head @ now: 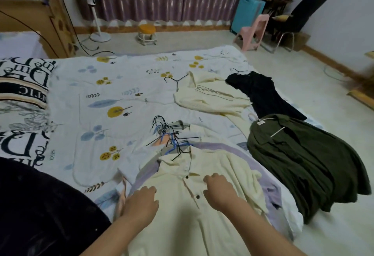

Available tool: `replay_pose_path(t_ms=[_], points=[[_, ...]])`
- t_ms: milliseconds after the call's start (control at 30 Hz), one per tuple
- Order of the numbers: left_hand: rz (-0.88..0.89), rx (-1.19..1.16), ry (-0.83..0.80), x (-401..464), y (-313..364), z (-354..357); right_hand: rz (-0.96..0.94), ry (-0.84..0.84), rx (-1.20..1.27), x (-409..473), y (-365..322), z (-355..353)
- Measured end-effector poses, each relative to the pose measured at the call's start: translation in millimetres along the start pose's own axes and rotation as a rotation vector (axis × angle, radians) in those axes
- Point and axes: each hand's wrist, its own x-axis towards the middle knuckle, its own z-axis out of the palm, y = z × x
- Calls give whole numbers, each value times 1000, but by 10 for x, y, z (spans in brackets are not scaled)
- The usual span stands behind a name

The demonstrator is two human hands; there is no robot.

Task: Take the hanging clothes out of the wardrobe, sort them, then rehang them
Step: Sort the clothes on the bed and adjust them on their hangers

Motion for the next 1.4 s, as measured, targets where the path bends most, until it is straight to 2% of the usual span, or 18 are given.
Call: replay_pose_path(t_ms=[433, 633, 733, 833, 900, 1033, 1133, 1200, 1233, 1300, 1400], points=[[-59, -21, 65, 990, -128, 433, 85, 78, 47, 1202, 244, 198], [-213, -23, 78, 1277, -133, 765, 74, 72, 50, 1770, 422, 406], [-154, 15, 173, 1343, -161, 899, 55, 58, 27, 1987, 527, 502], [-180, -5, 234, 1422, -149, 1001, 24, 52, 17, 2172, 619, 566], [-189, -27, 202, 1442, -124, 1019, 9, 49, 6, 2259, 658, 572], [-157, -47, 183, 1488, -140, 1067, 3, 108, -39, 2257, 688, 524], [-96, -9, 277, 1402, -68, 921, -1, 165, -21, 2120, 741, 439], [-148, -121, 332, 1282, 32, 707, -31, 264, 53, 1999, 801, 338], [-218, -171, 305, 1222, 112, 573, -58, 325, 102, 1927, 832, 269], [-221, -140, 346, 1104, 174, 479, -78, 379, 125, 1760, 885, 101], [-222, -168, 264, 942, 288, 230, -76, 408, 130, 1518, 941, -135]])
